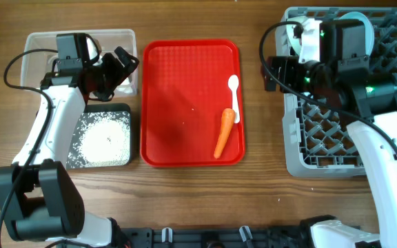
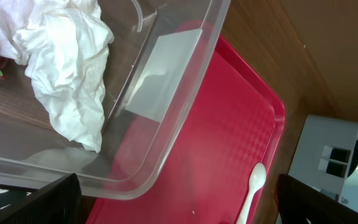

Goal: Sort waste into correct bins and load items into the dishwasher rack
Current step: 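Reach the left gripper to the carrot on the red tray and grasp it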

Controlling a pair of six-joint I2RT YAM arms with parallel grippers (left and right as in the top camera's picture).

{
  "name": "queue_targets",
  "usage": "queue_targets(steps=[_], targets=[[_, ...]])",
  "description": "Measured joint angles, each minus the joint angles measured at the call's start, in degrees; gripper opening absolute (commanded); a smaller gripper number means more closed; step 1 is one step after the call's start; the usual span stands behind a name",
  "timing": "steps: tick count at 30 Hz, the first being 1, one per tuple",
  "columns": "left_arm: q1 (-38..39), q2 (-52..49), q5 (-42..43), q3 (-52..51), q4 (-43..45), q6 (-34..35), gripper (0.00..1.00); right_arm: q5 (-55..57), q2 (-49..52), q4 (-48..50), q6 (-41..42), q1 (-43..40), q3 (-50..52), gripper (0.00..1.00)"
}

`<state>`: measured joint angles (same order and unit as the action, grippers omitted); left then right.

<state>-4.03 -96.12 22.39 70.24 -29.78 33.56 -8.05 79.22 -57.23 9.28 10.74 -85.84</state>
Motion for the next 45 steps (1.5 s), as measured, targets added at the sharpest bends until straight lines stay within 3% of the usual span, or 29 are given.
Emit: queue_targets(steps=[1, 2, 3, 7, 9, 10, 11, 16, 20, 27, 30, 32, 42, 45], targets=[[-0.02, 0.00, -0.02, 0.00, -0.31, 0.24, 0.98, 0.83, -0.81, -1.99, 0.17, 0.00, 0.00, 1.00], [-0.02, 0.00, 0.00, 0.00, -1.38, 0.39, 0.83, 1.88, -1.79, -3.21, 0.33, 0.00, 0.00, 1.00], [0.00, 0.00, 0.94, 0.00, -2.21, 0.07, 0.82, 3.06, -2.99, -4.17, 0.39, 0.00, 0.00, 1.00], [2.71, 0.00, 6.51, 0.09, -6.27, -8.66, 0.82, 5.11, -6.01, -4.94, 0.61, -0.02, 0.00, 1.00], [10.21, 0.00, 4.24, 0.13, -9.88, -12.15, 0.89, 5.62, -6.75, -4.79, 0.59, 0.00, 0.00, 1.00], [14.80, 0.00, 1.25, 0.11, -10.86, -13.05, 0.98, 5.77, -6.75, -4.70, 0.61, -0.02, 0.00, 1.00], [20.35, 0.00, -2.01, 0.11, -11.45, -13.86, 1.00, 5.79, -6.75, -4.70, 0.59, -0.13, 0.00, 1.00], [38.25, -0.02, -12.15, 0.11, -9.75, -12.39, 0.99, 6.21, -6.75, -5.40, 0.61, -1.57, 0.00, 1.00], [45.11, -1.79, -16.68, 0.11, -6.60, -8.17, 0.95, 6.64, -6.75, -5.38, 0.92, -1.57, 0.00, 1.00], [48.85, -12.20, -21.20, 0.11, -4.96, -2.75, 0.88, 10.91, -6.75, -6.27, 3.58, -1.57, 0.00, 1.00], [48.87, -13.84, -22.67, 0.11, -4.76, -1.97, 0.66, 11.32, -6.75, -6.40, 3.98, -1.57, 0.00, 1.00], [48.87, -13.84, -23.47, 0.11, -4.13, -1.79, 0.59, 11.37, -6.75, -6.40, 4.24, -1.57, 0.00, 1.00], [48.89, -15.43, -24.50, 0.11, -2.23, -1.88, 0.63, 11.56, -6.75, -6.43, 5.03, -1.57, 0.00, 1.00], [48.87, -15.43, -25.70, 0.11, -0.44, -6.12, 0.65, 11.56, -6.75, -6.47, 5.03, -1.57, 0.00, 1.00]])
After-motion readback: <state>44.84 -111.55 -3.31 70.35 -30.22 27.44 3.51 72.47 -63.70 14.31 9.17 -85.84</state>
